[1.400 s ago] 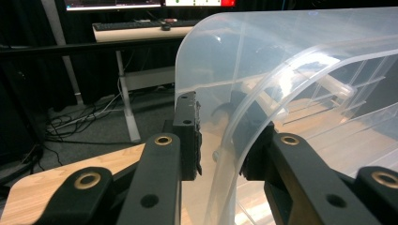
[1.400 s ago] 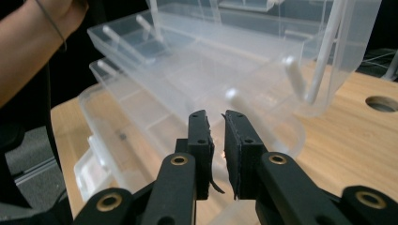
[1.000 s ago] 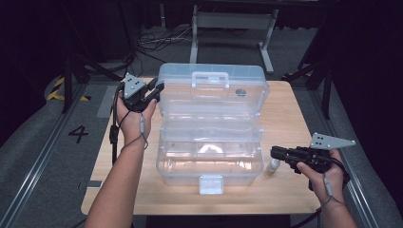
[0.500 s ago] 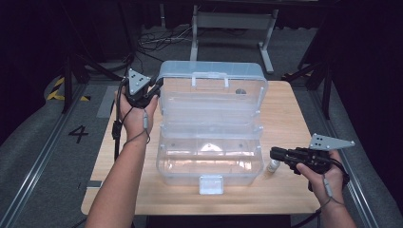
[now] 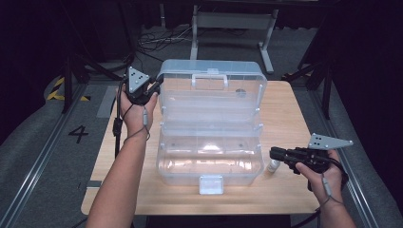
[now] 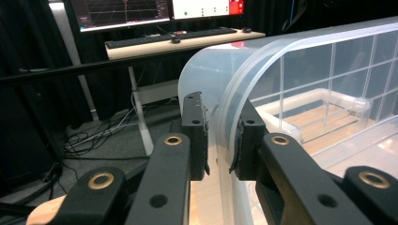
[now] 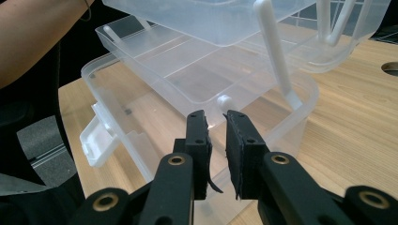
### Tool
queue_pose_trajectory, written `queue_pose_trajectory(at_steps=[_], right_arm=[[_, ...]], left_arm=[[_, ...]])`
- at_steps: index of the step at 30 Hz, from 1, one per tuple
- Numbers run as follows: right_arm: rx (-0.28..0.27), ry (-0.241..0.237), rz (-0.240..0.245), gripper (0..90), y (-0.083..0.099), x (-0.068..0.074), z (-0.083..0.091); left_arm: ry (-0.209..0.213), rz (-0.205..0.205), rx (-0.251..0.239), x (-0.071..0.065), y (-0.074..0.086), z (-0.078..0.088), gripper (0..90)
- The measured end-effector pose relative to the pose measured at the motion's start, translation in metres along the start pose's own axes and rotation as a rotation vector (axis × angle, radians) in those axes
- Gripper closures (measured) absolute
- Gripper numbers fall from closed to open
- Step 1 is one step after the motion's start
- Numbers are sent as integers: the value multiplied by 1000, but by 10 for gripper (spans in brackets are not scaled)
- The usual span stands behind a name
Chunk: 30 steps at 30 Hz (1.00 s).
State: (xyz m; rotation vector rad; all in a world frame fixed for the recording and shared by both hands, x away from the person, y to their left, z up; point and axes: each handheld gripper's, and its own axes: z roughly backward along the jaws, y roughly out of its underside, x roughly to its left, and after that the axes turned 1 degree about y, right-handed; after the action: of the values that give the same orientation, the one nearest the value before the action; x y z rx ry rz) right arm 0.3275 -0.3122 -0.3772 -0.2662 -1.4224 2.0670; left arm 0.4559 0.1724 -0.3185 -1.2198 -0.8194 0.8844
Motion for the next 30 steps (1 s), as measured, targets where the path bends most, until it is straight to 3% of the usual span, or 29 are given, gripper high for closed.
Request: queue_pose_trajectory(at_steps=[7, 12, 20, 23, 30], right_arm=[[8, 3, 0, 793, 0, -2, -4], [12, 2, 1, 789, 0, 0, -6], [17, 17, -6, 789, 2, 2, -4], [20, 24, -9, 788, 3, 2, -3], [25, 37, -16, 787, 4, 0, 0]], left_arm=[[13, 18, -10, 5, 2, -7, 793], [7, 2, -7, 7, 2, -14, 795], [8, 11, 12, 12, 2, -24, 799], [0, -8, 20, 13, 2, -30, 802], [1, 9, 17, 18, 7, -41, 808]])
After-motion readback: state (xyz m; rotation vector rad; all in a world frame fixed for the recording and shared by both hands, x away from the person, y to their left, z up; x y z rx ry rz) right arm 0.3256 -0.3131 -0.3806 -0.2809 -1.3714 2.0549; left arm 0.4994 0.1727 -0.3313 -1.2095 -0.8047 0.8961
